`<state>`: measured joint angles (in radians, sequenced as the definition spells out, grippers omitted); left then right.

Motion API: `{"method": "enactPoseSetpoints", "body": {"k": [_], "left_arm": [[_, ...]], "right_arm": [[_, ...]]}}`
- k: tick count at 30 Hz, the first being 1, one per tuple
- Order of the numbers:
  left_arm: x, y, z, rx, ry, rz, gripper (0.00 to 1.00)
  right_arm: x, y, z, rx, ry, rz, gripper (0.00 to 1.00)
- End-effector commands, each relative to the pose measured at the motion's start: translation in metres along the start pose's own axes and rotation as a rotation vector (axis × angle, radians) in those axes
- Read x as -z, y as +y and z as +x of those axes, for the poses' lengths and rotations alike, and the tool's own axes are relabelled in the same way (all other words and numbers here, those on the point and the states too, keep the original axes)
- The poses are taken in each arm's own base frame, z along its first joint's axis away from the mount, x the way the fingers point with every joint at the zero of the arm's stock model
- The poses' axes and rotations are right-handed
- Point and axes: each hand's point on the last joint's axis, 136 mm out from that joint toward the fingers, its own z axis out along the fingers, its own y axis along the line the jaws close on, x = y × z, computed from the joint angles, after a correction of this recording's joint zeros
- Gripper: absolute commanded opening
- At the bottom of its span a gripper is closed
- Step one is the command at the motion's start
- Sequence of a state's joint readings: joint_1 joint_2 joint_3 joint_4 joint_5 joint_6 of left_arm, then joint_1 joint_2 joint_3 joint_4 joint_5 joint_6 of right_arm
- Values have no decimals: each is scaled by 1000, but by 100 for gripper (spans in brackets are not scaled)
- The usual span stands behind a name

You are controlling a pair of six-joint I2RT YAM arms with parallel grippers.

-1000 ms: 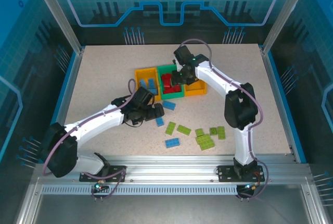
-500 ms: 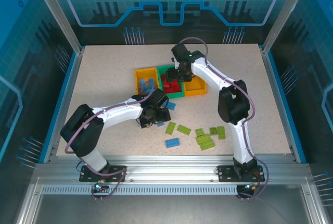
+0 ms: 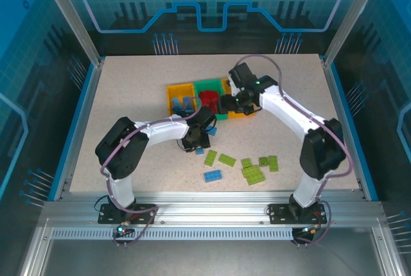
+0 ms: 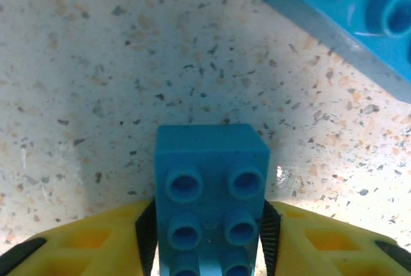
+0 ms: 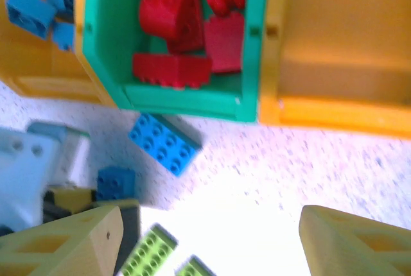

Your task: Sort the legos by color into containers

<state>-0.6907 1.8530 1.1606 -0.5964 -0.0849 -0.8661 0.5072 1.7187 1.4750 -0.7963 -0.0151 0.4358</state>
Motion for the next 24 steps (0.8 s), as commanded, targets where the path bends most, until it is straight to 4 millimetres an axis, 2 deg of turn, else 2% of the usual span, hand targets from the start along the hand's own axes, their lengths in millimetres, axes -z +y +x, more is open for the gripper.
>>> {"method": "enactPoseSetpoints", "body": {"k": [1, 5, 9, 15, 18, 21, 24], "left_arm": [[-3, 1, -2, -5, 19, -7, 38], [8, -1, -9, -25, -3, 5, 34], [36, -4, -25, -33, -60, 32, 33], [99, -2, -75, -38, -205, 83, 34], [120, 5, -106, -37, -253, 90, 34], [127, 12, -135, -41, -287, 72, 35], [119, 18, -157, -25, -275, 69, 35]], "right_arm": [[5, -24, 22, -15, 10, 53, 74], [9, -34, 50, -35, 31, 65, 74], [11, -37, 79, -15, 34, 89, 72], [8, -8, 134, 31, 82, 35, 72], [2, 4, 161, 8, 134, 33, 74], [-6, 20, 181, -17, 185, 13, 76], [-14, 38, 193, -10, 227, 9, 78]]}}
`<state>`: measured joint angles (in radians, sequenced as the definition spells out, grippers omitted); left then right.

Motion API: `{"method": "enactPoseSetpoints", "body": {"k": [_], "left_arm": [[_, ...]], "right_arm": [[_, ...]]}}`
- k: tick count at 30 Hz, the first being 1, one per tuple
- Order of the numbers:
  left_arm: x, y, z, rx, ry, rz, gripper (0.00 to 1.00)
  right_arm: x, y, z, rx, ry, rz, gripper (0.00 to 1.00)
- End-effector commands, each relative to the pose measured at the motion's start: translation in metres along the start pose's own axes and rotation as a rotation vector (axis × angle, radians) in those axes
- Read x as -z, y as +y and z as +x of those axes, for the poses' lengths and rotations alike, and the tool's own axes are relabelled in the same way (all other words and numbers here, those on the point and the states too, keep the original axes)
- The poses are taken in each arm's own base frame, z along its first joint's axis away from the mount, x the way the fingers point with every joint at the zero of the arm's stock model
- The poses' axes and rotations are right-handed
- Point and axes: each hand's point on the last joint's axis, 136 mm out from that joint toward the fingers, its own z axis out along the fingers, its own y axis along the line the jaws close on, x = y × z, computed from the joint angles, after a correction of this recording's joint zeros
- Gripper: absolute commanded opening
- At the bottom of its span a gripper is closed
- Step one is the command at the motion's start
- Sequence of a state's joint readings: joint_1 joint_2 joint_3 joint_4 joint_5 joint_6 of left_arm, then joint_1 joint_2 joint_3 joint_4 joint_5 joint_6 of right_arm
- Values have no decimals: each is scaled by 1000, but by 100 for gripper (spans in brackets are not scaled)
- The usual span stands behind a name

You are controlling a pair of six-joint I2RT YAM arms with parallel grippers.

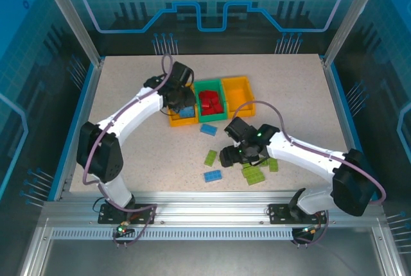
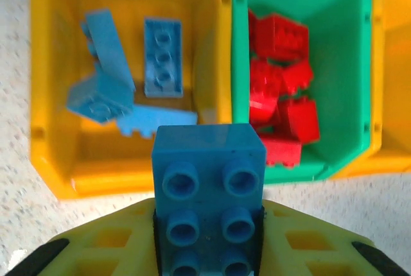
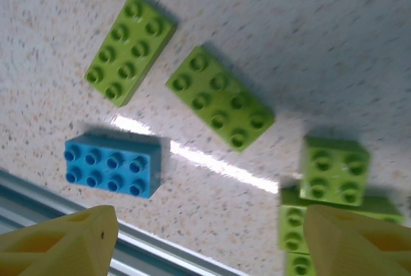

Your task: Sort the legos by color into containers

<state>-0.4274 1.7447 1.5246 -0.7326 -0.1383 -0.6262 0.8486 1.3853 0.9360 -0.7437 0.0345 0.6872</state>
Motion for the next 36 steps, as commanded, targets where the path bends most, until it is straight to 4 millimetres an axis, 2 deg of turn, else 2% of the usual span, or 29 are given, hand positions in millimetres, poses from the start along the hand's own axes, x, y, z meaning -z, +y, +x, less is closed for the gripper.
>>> {"method": "enactPoseSetpoints", "body": {"k": [1, 4, 9, 14, 17, 24, 26, 29, 31, 36], "left_arm": [[-23, 19, -5, -49, 58, -66, 35], [-38, 20, -14, -38, 67, -67, 37], [-55, 15, -21, -28, 79, -58, 44], [-57, 9, -21, -8, 87, -28, 59], [-48, 8, -22, -4, 74, -17, 69], [-7, 12, -23, 21, -5, 21, 89], [5, 16, -20, 30, -22, 28, 91], [19, 25, -13, 45, -42, 27, 97], [26, 33, -5, 53, -47, 22, 99], [39, 60, 20, 99, -58, -1, 99]], "right_arm": [[-11, 23, 9, -44, 46, -19, 79], [-20, 43, 17, 10, 89, -6, 81], [-38, 61, 33, 55, 163, 43, 86], [-53, 73, 43, 76, 199, 64, 92], [-61, 71, 46, 76, 221, 92, 92], [-72, 66, 43, 73, 225, 135, 92], [-77, 64, 41, 80, 232, 161, 90], [-84, 61, 38, 76, 244, 177, 84], [-85, 58, 35, 69, 246, 180, 77], [-75, 54, 30, 79, 227, 183, 56]]}}
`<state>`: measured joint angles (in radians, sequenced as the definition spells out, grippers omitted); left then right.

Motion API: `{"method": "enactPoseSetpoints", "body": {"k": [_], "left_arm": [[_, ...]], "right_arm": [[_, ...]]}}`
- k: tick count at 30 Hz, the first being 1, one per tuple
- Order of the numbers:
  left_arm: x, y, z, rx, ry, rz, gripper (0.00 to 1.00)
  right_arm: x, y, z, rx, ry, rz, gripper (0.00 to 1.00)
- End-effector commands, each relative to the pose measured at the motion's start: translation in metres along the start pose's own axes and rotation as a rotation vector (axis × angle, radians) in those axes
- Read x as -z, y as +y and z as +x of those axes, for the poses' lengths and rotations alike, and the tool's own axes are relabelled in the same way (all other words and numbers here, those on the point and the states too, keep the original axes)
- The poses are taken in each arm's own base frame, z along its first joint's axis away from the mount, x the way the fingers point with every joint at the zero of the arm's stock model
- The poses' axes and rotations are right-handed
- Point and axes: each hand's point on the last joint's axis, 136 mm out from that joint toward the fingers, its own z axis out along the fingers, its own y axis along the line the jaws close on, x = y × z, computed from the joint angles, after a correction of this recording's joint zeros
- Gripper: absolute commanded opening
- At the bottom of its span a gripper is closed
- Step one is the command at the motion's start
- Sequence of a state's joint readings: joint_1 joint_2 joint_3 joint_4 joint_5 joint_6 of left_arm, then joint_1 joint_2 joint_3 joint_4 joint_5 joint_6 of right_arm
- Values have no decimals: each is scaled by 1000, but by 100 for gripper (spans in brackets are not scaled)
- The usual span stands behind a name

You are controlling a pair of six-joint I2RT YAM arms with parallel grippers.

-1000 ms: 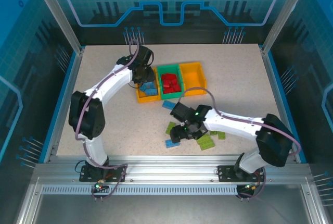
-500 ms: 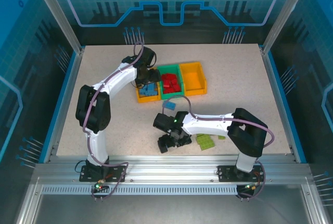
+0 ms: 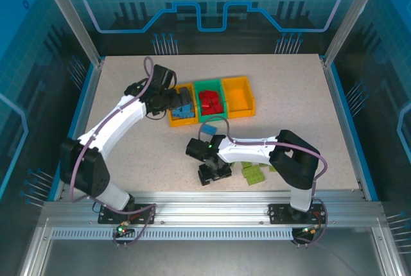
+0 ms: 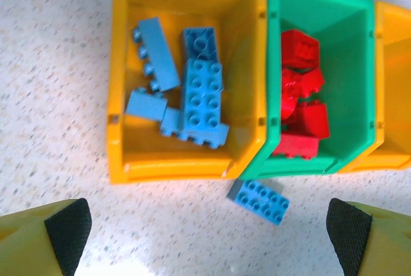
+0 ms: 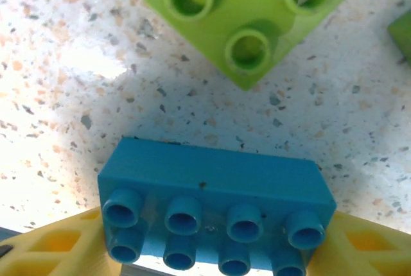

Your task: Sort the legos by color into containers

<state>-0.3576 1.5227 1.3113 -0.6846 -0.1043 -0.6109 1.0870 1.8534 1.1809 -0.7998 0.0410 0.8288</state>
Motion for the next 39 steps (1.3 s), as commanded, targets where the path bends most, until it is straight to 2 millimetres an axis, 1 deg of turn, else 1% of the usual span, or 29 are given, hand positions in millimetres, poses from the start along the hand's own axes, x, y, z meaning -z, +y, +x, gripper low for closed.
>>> {"method": "enactPoseSetpoints", "body": {"k": [1, 4, 7, 9, 12, 15, 18, 20, 22, 24, 28, 30, 32, 35, 37, 39], "left_arm": [[8, 24, 12, 64, -21, -35, 99], [14, 43, 31, 98, -28, -46, 99], [19, 63, 49, 126, -27, -77, 99], [20, 77, 63, 138, -21, -96, 99], [22, 95, 83, 158, -4, -126, 99], [24, 108, 100, 185, 7, -135, 99], [26, 118, 112, 213, 10, -137, 99], [25, 122, 119, 224, 18, -133, 99], [24, 123, 125, 233, 30, -127, 99], [21, 122, 131, 231, 51, -120, 99], [19, 122, 137, 225, 67, -123, 99], [18, 121, 139, 222, 68, -118, 99], [16, 119, 143, 217, 74, -113, 99], [13, 115, 148, 208, 85, -108, 99], [10, 113, 151, 202, 92, -110, 99], [8, 111, 154, 196, 101, -111, 99]], "right_arm": [[9, -6, -8, 7, -26, 20, 55], [31, 0, -18, 56, -79, -5, 53], [59, 8, -37, 88, -143, -57, 53], [77, 11, -58, 86, -197, -103, 54], [102, 10, -97, 46, -265, -192, 54], [123, 12, -138, 11, -326, -287, 54], [134, 10, -176, -15, -356, -337, 54], [137, 10, -199, -28, -366, -371, 54], [135, 10, -221, -45, -369, -388, 54], [139, 13, -242, -62, -378, -432, 54], [139, 18, -274, -84, -379, -473, 54], [137, 17, -286, -100, -381, -476, 55], [130, 14, -298, -128, -377, -482, 56], [124, 14, -313, -163, -371, -527, 59], [121, 16, -318, -176, -366, -544, 65], [120, 16, -321, -178, -364, -549, 73]]}}
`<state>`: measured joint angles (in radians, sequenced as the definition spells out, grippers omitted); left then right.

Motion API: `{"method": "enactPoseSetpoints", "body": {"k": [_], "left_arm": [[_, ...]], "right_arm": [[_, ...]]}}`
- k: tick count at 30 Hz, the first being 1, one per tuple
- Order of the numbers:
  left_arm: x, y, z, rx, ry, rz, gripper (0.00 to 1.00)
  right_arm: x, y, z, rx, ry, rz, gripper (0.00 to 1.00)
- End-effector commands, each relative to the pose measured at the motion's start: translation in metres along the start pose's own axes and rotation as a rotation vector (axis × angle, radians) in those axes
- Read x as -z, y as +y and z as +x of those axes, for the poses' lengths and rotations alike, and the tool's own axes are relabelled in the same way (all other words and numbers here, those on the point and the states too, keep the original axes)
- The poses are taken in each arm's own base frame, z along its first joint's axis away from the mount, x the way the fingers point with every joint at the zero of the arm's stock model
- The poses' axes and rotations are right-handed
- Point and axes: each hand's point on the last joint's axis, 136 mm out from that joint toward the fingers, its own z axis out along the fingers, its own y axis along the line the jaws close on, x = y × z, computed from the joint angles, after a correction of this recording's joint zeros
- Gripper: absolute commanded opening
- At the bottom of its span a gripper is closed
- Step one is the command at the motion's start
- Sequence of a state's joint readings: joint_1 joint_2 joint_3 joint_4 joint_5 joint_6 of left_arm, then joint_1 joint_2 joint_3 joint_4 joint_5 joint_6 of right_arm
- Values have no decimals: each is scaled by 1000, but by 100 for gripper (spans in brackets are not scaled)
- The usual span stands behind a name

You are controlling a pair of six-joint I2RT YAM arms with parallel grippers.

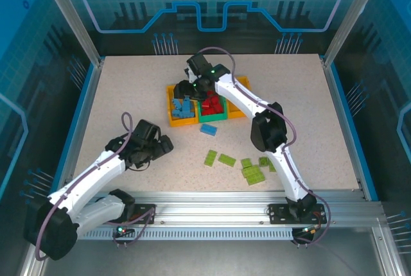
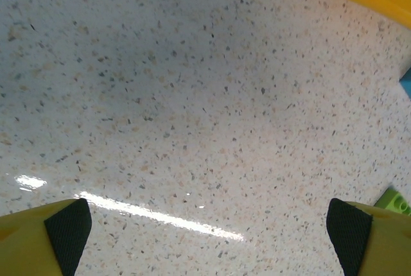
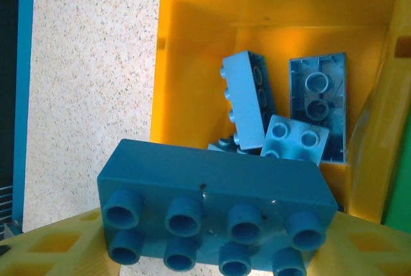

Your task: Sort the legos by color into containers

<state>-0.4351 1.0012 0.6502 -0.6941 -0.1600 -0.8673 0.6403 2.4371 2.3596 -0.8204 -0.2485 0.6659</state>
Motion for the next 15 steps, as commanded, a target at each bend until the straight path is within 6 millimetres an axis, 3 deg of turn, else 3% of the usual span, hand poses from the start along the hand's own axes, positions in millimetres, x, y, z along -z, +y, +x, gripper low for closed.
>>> {"method": "enactPoseSetpoints", "body": {"k": [1, 7, 11, 12, 15], "left_arm": [[-5, -4, 7, 11, 20, 8, 99], [-7, -24, 11, -65, 19, 27, 99], [-11, -72, 26, -224, 40, 153, 98], [-11, -86, 33, -281, 50, 190, 97], [-13, -112, 51, -452, 73, 204, 96]], "right_arm": [[-3, -1, 0, -42, 35, -27, 77], [15, 14, -1, -2, 12, -62, 91], [37, 27, 4, 37, 2, -95, 93], [53, 33, 4, 54, -14, -103, 93], [78, 27, 15, 95, -21, -80, 94]]}}
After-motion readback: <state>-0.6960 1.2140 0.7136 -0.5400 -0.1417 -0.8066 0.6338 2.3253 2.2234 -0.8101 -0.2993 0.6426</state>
